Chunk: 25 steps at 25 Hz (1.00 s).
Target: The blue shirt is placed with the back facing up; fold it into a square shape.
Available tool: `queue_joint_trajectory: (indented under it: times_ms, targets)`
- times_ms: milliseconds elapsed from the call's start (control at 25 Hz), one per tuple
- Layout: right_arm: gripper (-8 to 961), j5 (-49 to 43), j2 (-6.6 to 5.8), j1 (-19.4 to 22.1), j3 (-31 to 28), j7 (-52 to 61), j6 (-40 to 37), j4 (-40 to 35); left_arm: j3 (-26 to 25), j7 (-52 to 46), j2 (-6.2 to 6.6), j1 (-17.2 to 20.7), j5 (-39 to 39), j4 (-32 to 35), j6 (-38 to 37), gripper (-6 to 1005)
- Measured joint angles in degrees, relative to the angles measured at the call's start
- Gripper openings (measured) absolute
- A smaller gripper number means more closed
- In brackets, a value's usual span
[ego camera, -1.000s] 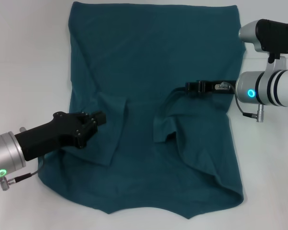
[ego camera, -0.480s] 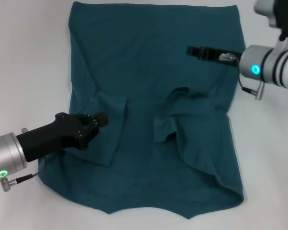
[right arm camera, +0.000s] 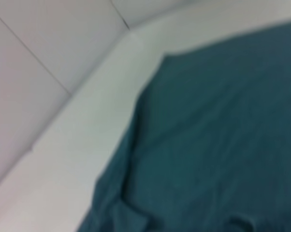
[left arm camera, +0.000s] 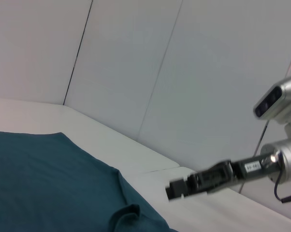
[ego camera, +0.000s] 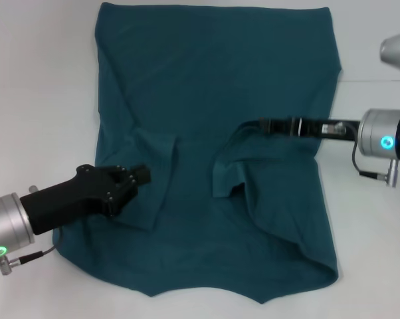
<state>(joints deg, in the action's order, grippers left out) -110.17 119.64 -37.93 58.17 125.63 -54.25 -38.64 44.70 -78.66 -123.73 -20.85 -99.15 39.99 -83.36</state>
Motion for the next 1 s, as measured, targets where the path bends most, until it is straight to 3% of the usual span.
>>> queue_joint_trajectory:
  times_ms: [200, 560, 1000]
  targets:
    - [461, -3.7, 0.05, -2.8, 1.9, 2.1, 3.2, 4.4, 0.2, -0.3, -0.14, -0.1, 0.1, -0.3, -1.0, 75]
    - [463, -4.7, 0.68, -11.2, 10.1, 1.4, 20.2, 14.3, -0.3, -0.4, -0.19, 0.4, 0.4, -0.6, -3.0, 75]
    - [464, -3.4, 0.53, -11.2, 10.1, 1.4, 34.1, 13.3, -0.4, -0.4, -0.20, 0.5, 0.5, -0.7, -3.1, 76]
